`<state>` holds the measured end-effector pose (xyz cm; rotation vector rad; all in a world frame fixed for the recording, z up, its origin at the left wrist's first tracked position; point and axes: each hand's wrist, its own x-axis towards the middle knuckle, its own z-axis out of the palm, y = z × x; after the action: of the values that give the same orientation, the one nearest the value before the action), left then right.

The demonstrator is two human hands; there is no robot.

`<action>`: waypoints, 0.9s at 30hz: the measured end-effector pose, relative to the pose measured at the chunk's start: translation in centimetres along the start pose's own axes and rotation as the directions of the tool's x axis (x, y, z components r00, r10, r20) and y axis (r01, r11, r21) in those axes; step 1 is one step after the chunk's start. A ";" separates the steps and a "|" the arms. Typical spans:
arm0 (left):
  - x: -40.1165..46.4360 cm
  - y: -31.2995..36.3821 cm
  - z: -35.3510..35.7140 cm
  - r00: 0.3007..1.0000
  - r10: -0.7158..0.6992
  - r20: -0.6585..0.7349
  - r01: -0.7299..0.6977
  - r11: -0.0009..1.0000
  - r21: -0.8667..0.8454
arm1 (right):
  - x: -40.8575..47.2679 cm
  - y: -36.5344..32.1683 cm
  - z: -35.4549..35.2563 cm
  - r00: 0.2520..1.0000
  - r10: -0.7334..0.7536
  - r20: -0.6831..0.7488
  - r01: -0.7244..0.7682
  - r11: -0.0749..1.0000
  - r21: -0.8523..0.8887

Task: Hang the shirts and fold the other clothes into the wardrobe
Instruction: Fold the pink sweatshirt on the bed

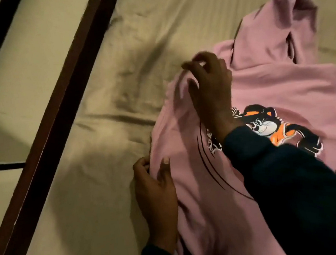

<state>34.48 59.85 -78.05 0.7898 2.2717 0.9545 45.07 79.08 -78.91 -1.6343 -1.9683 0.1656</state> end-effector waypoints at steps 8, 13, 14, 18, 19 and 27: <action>-6.1 -2.6 -4.5 0.967 -0.106 0.230 0.085 0.991 0.100 | -22.5 -3.5 -8.0 0.895 0.331 0.299 -0.397 0.896 0.197; -8.9 -6.6 -8.2 0.773 -0.076 0.630 -0.174 0.929 0.325 | -30.5 -8.0 -10.8 0.748 0.564 0.351 -0.649 0.733 0.204; -9.5 -7.6 -8.9 0.753 -0.040 0.657 -0.272 0.890 0.367 | -31.7 -8.9 -11.1 0.725 0.581 0.370 -0.670 0.720 0.183; -10.9 -10.8 -13.2 0.658 -0.379 0.651 -0.291 0.669 0.684 | -36.4 -11.7 -11.8 0.721 0.495 0.485 -0.600 0.797 0.077; -11.2 -11.7 -13.9 0.643 -0.399 0.653 -0.286 0.666 0.689 | -37.2 -12.2 -12.0 0.715 0.483 0.506 -0.584 0.810 0.052; -12.4 -7.6 -8.7 0.930 -0.073 0.360 -0.005 0.977 0.213 | -34.1 -8.9 -12.8 0.392 0.894 0.217 -0.911 0.344 0.228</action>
<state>34.75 43.14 -75.44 0.9285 2.0655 0.5009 46.87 41.76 -76.07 -2.3092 -0.7110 0.9132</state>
